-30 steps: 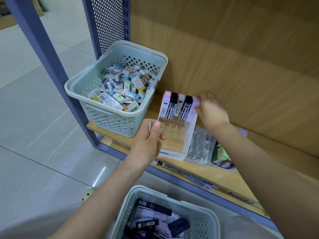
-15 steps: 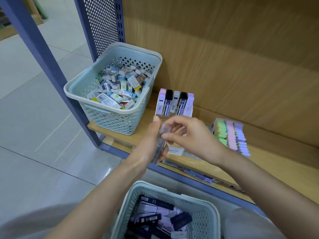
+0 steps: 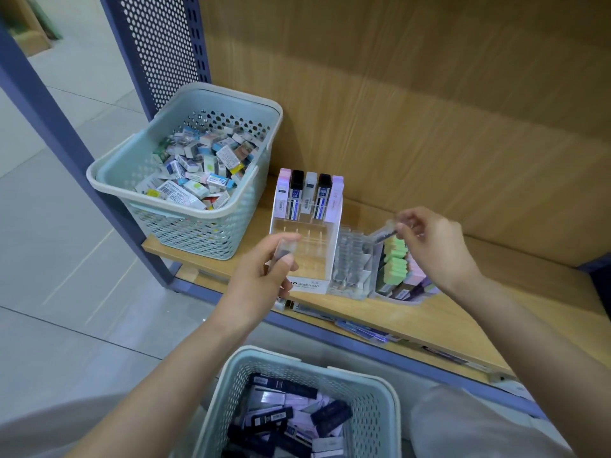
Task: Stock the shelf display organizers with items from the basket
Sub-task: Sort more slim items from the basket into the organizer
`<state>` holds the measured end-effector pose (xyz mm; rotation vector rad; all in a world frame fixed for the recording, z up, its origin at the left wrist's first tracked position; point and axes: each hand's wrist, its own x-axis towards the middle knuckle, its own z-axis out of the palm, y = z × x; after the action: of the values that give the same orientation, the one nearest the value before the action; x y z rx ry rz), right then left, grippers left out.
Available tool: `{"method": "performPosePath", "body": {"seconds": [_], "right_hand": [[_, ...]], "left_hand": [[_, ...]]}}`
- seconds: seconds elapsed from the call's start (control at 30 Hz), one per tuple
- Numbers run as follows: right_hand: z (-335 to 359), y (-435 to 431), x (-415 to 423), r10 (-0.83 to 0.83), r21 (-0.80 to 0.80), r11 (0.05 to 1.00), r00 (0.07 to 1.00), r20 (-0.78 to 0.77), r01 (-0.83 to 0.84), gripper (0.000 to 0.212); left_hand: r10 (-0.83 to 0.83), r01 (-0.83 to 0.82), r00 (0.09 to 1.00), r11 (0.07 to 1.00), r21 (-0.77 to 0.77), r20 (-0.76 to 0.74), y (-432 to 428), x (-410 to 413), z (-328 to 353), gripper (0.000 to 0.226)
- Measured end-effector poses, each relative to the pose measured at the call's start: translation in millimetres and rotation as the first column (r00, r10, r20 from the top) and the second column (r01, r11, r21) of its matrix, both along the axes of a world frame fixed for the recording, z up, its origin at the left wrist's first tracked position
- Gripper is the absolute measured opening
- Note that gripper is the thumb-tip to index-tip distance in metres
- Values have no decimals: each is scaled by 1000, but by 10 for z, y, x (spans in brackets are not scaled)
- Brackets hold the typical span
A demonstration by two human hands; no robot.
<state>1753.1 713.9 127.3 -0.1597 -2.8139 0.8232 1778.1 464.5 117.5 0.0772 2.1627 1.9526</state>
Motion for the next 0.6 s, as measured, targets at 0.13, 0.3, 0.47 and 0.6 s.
{"method": "performPosePath", "body": {"seconds": [0.13, 0.3, 0.47, 0.6], "right_hand": [[-236, 82, -55, 31, 111, 993, 996, 85, -41, 17], [-337, 79, -251, 26, 166, 986, 999, 43, -32, 15], [-352, 8, -406, 48, 224, 973, 997, 60, -61, 14], [-406, 8, -432, 68, 313, 944, 989, 134, -107, 15]], "left_hand": [[12, -11, 1000, 1000, -20, 19, 66, -20, -80, 17], [64, -63, 993, 998, -13, 95, 164, -77, -143, 12], [60, -60, 990, 998, -5, 126, 225, -123, -179, 12], [18, -18, 996, 1000, -10, 84, 238, -127, -205, 15]]}}
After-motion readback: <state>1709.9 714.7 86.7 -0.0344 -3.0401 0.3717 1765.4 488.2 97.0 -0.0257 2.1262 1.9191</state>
